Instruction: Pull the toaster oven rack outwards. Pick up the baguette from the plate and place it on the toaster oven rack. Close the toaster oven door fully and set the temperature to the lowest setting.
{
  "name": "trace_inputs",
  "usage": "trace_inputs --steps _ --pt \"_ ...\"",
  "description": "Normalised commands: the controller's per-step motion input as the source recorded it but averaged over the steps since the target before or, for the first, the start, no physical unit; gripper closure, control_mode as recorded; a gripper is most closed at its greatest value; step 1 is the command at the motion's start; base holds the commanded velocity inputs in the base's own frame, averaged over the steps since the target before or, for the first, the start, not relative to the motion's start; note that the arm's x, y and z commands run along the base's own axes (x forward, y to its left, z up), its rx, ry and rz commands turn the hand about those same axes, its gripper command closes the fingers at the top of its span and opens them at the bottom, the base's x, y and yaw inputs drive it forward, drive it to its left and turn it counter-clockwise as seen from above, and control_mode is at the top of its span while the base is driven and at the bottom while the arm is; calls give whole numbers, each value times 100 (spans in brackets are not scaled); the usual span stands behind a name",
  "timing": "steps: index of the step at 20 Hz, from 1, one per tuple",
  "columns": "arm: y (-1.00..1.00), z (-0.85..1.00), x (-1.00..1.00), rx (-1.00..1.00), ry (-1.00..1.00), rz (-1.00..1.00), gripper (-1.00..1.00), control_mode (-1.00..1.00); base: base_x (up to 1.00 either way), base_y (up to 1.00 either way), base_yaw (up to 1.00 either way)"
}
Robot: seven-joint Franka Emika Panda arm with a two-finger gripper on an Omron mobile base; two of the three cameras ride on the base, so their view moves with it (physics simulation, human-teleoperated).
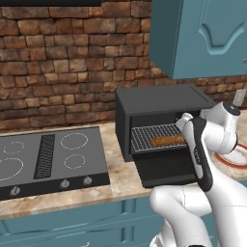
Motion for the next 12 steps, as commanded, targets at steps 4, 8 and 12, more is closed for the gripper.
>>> trace_inputs --steps 4,8,12 --pt "20 3 0 -28 0 40 -100 -100 0 0 0" --pt "28 2 7 -28 10 33 -100 -100 0 0 0" --pt "7 0 6 -20 10 27 -100 -100 0 0 0"
